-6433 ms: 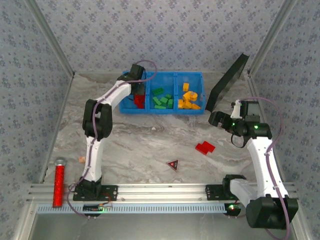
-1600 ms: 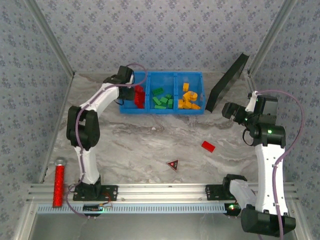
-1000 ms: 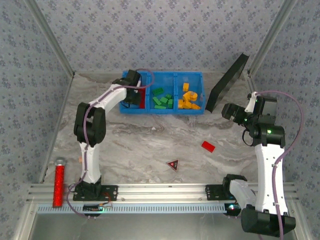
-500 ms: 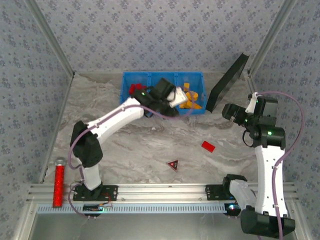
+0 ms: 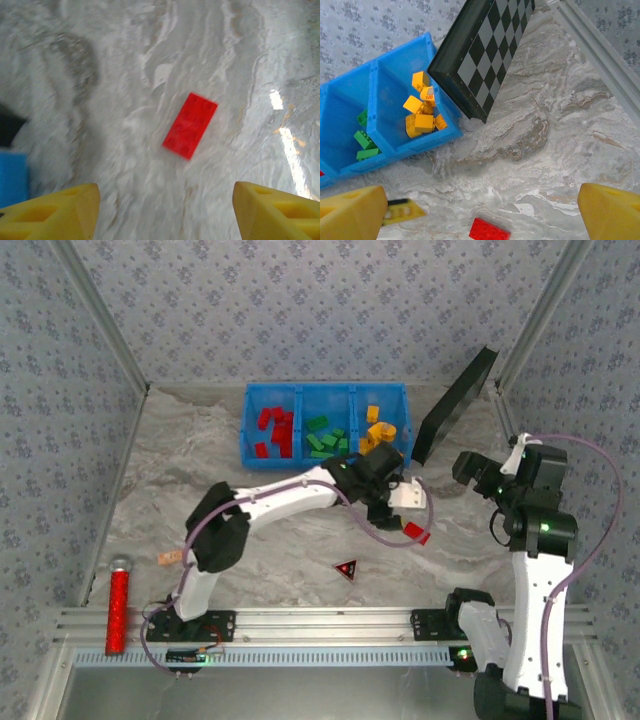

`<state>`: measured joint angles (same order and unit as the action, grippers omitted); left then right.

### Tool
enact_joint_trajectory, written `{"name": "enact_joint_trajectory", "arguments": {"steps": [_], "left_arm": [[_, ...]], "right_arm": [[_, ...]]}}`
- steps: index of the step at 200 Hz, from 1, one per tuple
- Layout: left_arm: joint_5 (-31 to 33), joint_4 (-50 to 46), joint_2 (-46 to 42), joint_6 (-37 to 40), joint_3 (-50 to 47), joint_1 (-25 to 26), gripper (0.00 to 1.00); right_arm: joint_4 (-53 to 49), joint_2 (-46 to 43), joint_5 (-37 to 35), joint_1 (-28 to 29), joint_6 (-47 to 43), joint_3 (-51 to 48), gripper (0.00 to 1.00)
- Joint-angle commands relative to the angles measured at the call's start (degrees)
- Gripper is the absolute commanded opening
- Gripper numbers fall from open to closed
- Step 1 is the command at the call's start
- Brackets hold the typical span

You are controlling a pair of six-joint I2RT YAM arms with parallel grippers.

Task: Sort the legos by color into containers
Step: Pick up the lego from the middle-right of the table.

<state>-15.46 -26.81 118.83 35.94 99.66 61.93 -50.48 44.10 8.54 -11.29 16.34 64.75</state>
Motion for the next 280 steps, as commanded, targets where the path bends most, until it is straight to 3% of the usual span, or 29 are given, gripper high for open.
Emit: {"name": "enact_joint_trajectory", "arguments": {"steps": [1,100,125,177,211,246,280], "left_arm": [[-2.4,1.7,4.1,4.9,2.7,2.3,0.71],[1.7,14.2,13.6,3.6,4.0,3.8,0.83],[0.8,11.8,15.7,2.9,6.5,3.2,0.85],[-2.4,-2.3,22.0,2.6,15.7,2.2,0.86],[-4.2,-10.4,26.1,1.2,22.3,2.0,0.77],[-5.4,-14.4,27.5,-0.3,22.4,2.2,0.7],[-5.4,-18.1,28.2,-2.7,20.8,2.6,0.57]], "right_arm": [[-0.1,-2.3,3.2,-1.2,4.8,-0.8,1.0],[1.6,-3.9,9.3,-4.4,5.7,-9.0,1.0],[1.6,-3.8,9.8,-4.6,5.4,-9.2,1.0],[1.8,-3.4,9.3,-4.4,4.5,-8.8,1.0],[1.9,-3.1,9.1,-4.4,4.4,-9.1,1.0],[2.2,-2.3,9.0,-4.4,4.2,-9.1,1.0],[2.5,-1.5,8.6,-4.5,4.1,-8.7,1.0]]}}
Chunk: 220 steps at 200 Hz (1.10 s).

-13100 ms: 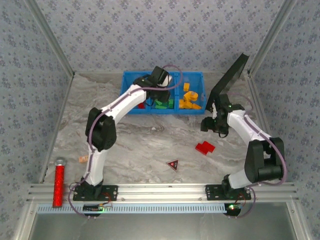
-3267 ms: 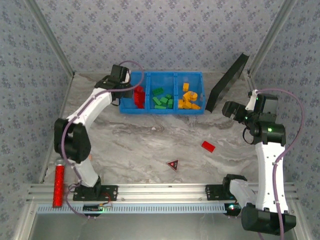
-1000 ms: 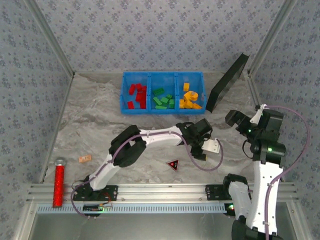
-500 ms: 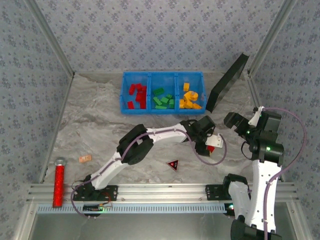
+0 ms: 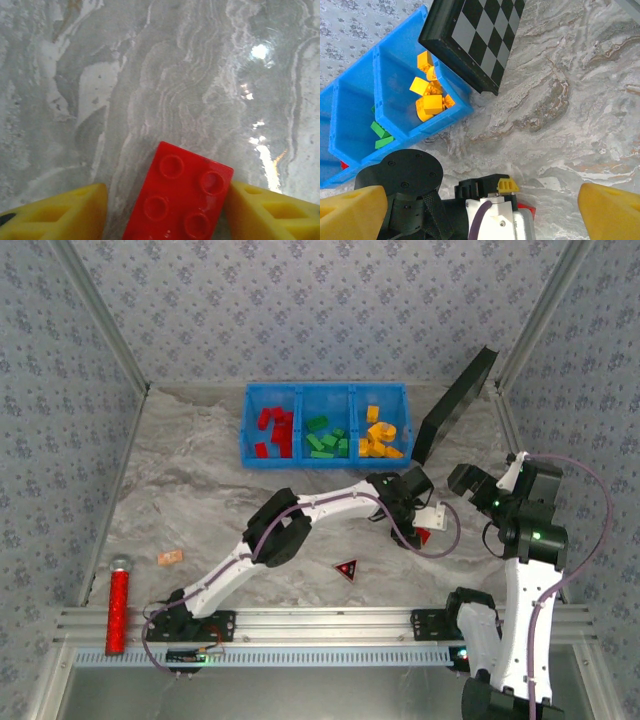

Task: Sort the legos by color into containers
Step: Pick up the lego from the middle-right of the table.

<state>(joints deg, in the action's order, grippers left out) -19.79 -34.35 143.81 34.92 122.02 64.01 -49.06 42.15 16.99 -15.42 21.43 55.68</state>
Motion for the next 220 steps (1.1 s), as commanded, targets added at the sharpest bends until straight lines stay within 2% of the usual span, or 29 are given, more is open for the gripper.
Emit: {"name": "enact_joint_trajectory", "arguments": {"steps": [1,34,66,92,127,174,207,220], "left_arm": [[-1.1,-10.7,3.2,-1.8,-1.6,0.5,0.56],[-1.3,-8.9,-0.3,-6.7,-9.8,0.9,0.48],[-3.5,-1.2,-9.0,-16.5,-25.3,1.0,0.44],[1.4,3.9,-17.8,-22.9,-35.7,0.8,0.4],[10.6,9.3,-30.8,-28.9,-42.8,-2.7,0.35],[17.2,14.0,-46.7,-34.0,-46.0,-12.0,0.35],[24.1,10.5,-48.9,-41.7,-41.7,-24.4,0.37],[24.4,9.7,-47.7,-44.8,-39.7,-29.8,0.37]], "right_arm": [[1.1,0.5,0.2,-0.4,-1.0,0.4,1.0],[0.6,0.6,-1.0,-0.4,-1.7,0.7,1.0],[0.9,0.5,-1.0,-0.5,-1.7,0.6,1.0],[2.5,0.6,-0.2,-0.7,-1.5,-0.3,1.0],[5.6,1.1,0.7,-0.9,-1.1,-1.6,1.0],[7.9,2.2,3.6,-0.7,0.5,-5.2,1.0],[8.3,2.4,2.9,0.6,0.9,-7.2,1.0],[8.4,2.6,2.4,1.1,1.0,-7.7,1.0]]}}
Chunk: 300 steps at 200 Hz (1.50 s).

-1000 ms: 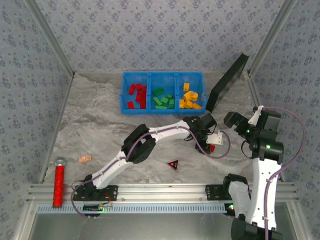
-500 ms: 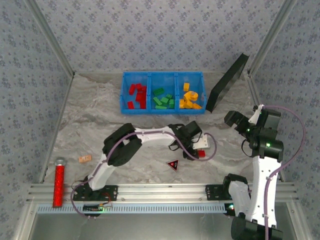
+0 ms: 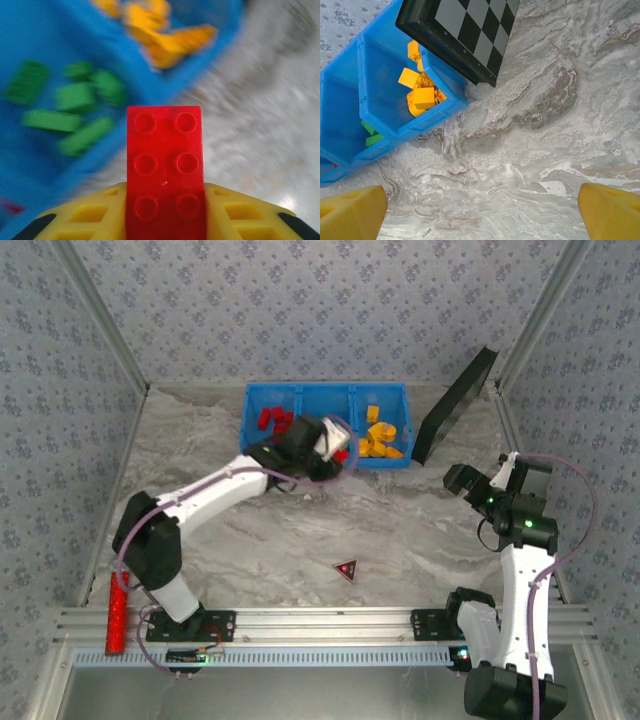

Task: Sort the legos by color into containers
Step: Pick up the lego from the middle-right of the table, then place the lego in the container.

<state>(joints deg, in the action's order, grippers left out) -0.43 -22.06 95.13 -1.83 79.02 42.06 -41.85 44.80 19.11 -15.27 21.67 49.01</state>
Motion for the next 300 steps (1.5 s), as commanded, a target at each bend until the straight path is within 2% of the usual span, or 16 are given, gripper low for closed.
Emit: {"name": "enact_joint_trajectory", "arguments": {"steps": [1,26,54,77,98,156,185,212,276,300], "left_arm": [[4.9,-2.6,1.2,-8.3,3.4,-8.3,0.37],[5.5,-2.6,5.8,-10.3,7.4,-15.2,0.36],[5.9,-5.5,13.3,-10.4,14.2,-18.9,0.36],[10.8,-10.4,21.0,-7.6,21.7,-19.6,0.36],[9.9,-12.9,26.8,-7.6,25.7,-20.4,0.35],[7.2,-9.4,30.5,-11.2,22.8,-21.4,0.37],[7.3,-7.7,29.1,-11.6,20.1,-21.4,0.48],[6.1,-6.6,25.5,-11.1,18.2,-21.3,0.53],[6.1,-3.4,6.9,-7.4,12.7,-20.7,0.6],[5.5,-2.7,-0.6,-6.9,9.8,-20.6,0.61]], "right_arm": [[1.2,0.0,0.2,1.0,0.7,-1.1,1.0],[0.9,0.6,-0.8,2.0,0.7,-1.2,1.0],[0.1,0.9,-1.7,2.6,0.5,-0.7,1.0],[-0.3,0.8,-2.2,3.2,0.5,-0.2,1.0],[-0.5,0.9,-2.3,3.4,0.2,-0.2,1.0],[-2.0,0.6,-3.0,3.5,-0.3,0.2,1.0],[-1.9,1.1,-2.8,3.4,-0.4,0.4,1.0],[-1.7,1.5,-2.4,3.5,-0.2,0.3,1.0],[1.7,2.4,-0.1,4.6,2.6,-1.5,1.0],[2.5,3.3,-1.7,6.4,2.7,-1.1,1.0]]}}
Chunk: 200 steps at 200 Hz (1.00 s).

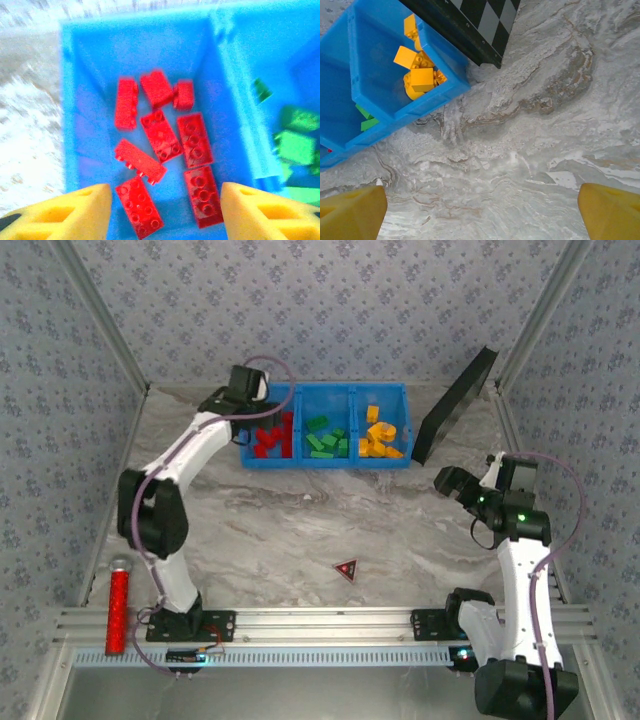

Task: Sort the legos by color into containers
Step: Place the lego in the container, then reset both arms

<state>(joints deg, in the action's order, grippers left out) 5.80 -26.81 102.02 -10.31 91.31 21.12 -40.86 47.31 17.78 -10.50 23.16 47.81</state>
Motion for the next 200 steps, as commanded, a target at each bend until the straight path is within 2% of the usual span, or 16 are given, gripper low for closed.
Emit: {"name": "enact_joint_trajectory", "arguments": {"steps": [1,36,58,81,93,106,124,139,149,162,169,183,189,200], "left_arm": [[-0.7,2.1,-7.9,1.6,-2.6,0.3,0.61],[2.5,5.6,-23.1,3.3,-16.5,-0.9,0.64],[7.7,12.2,-35.5,5.3,-32.5,-4.6,0.74],[11.2,22.6,-46.9,5.0,-50.7,-10.6,0.89],[11.9,29.3,-51.0,4.3,-59.0,-13.2,0.98],[11.6,39.7,-53.1,4.8,-67.4,-15.1,0.99],[10.7,52.3,-50.4,3.9,-74.0,-18.3,0.99],[10.5,57.1,-42.1,1.6,-73.7,-21.3,0.99],[10.2,59.7,-34.9,1.1,-72.2,-22.5,0.99],[9.2,67.9,-26.4,1.1,-71.6,-22.6,0.99],[6.5,65.1,-25.2,2.8,-69.6,-22.5,0.99],[9.0,64.9,-22.9,3.3,-67.8,-22.1,0.99],[9.0,68.1,-21.7,3.7,-69.0,-22.0,0.99],[8.9,79.7,-18.1,4.6,-72.8,-21.7,0.99]], "right_arm": [[1.5,0.7,-0.4,1.7,1.2,0.1,1.0],[4.0,3.1,-3.6,5.2,-4.6,0.4,1.0],[8.2,2.9,-8.6,8.2,-8.0,-2.3,1.0],[17.6,-1.5,-17.1,10.0,-8.2,-10.1,1.0],[21.4,-4.0,-19.1,9.7,-6.9,-13.6,1.0],[25.0,-5.8,-20.0,9.6,-6.1,-16.2,1.0],[29.0,-6.0,-22.2,9.6,-6.3,-18.0,1.0],[32.6,-4.0,-23.8,9.4,-6.5,-18.8,1.0],[36.9,-2.4,-22.4,8.4,-7.3,-20.3,1.0],[44.5,-1.4,-21.8,7.8,-6.9,-23.8,1.0],[48.9,-1.0,-22.0,7.5,-6.4,-25.6,1.0],[55.3,0.3,-23.1,7.2,-6.4,-28.2,1.0],[57.9,1.0,-23.5,7.2,-7.6,-29.2,1.0],[61.4,2.7,-24.6,7.2,-10.2,-30.4,1.0]]}}
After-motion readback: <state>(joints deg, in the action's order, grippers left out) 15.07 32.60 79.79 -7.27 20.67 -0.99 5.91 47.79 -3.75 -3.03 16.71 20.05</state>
